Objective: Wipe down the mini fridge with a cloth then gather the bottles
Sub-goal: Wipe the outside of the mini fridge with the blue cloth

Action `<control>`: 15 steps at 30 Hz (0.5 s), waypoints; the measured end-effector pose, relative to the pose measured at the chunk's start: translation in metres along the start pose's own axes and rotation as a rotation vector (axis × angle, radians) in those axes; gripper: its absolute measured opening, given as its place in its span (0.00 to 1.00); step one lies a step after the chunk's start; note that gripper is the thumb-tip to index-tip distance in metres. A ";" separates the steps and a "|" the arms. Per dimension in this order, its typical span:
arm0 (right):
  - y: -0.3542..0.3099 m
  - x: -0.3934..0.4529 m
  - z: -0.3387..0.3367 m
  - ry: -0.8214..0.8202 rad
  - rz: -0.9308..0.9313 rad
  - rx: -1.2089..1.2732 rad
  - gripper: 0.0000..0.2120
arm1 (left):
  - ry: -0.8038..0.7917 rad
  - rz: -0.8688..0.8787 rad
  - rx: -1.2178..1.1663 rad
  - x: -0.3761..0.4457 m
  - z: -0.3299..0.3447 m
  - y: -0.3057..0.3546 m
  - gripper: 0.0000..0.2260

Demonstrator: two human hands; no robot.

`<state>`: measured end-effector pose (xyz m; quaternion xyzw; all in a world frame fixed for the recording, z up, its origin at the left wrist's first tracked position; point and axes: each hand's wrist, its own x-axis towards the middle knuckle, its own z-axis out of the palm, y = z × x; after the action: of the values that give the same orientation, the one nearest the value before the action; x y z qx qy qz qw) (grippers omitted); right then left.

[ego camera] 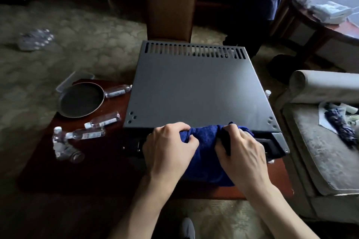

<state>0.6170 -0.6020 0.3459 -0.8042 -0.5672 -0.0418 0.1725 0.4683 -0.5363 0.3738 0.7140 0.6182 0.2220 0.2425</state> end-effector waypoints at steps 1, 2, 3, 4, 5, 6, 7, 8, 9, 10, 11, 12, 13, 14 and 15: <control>-0.015 -0.001 0.003 -0.004 -0.022 0.022 0.09 | 0.023 -0.015 0.009 0.002 -0.009 -0.011 0.10; -0.031 -0.001 0.007 -0.005 -0.045 0.052 0.09 | 0.046 -0.028 0.023 0.004 -0.019 -0.023 0.10; -0.049 -0.003 0.012 -0.007 -0.070 0.088 0.08 | 0.070 -0.042 0.038 0.005 -0.029 -0.035 0.10; -0.067 -0.004 0.017 -0.011 -0.099 0.123 0.08 | 0.096 -0.059 0.050 0.007 -0.040 -0.047 0.09; -0.086 -0.004 0.023 -0.020 -0.130 0.151 0.08 | 0.122 -0.077 0.057 0.008 -0.051 -0.058 0.09; -0.104 -0.004 0.030 -0.031 -0.159 0.175 0.09 | 0.149 -0.094 0.055 0.009 -0.062 -0.070 0.08; -0.122 -0.003 0.035 -0.042 -0.186 0.197 0.09 | 0.174 -0.114 0.049 0.009 -0.072 -0.081 0.08; -0.138 -0.002 0.040 -0.050 -0.212 0.216 0.09 | 0.194 -0.133 0.048 0.009 -0.081 -0.091 0.07; -0.152 -0.002 0.044 -0.056 -0.236 0.229 0.09 | 0.208 -0.150 0.051 0.009 -0.089 -0.100 0.07; -0.163 -0.001 0.047 -0.056 -0.252 0.234 0.08 | 0.220 -0.162 0.047 0.009 -0.094 -0.108 0.07; -0.171 0.000 0.048 -0.052 -0.256 0.232 0.08 | 0.230 -0.171 0.024 0.010 -0.097 -0.114 0.07; -0.176 0.000 0.049 -0.047 -0.254 0.229 0.08 | 0.235 -0.170 -0.009 0.011 -0.099 -0.118 0.07; -0.177 0.000 0.050 -0.046 -0.254 0.229 0.08 | 0.237 -0.162 -0.036 0.012 -0.099 -0.121 0.07; -0.177 -0.001 0.051 -0.050 -0.258 0.233 0.09 | 0.239 -0.147 -0.046 0.013 -0.097 -0.122 0.07; -0.175 -0.003 0.051 -0.054 -0.263 0.244 0.10 | 0.246 -0.137 -0.050 0.014 -0.096 -0.121 0.07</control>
<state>0.4471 -0.5358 0.3373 -0.6971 -0.6727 0.0266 0.2467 0.3173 -0.5013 0.3738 0.6313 0.6848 0.3061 0.1970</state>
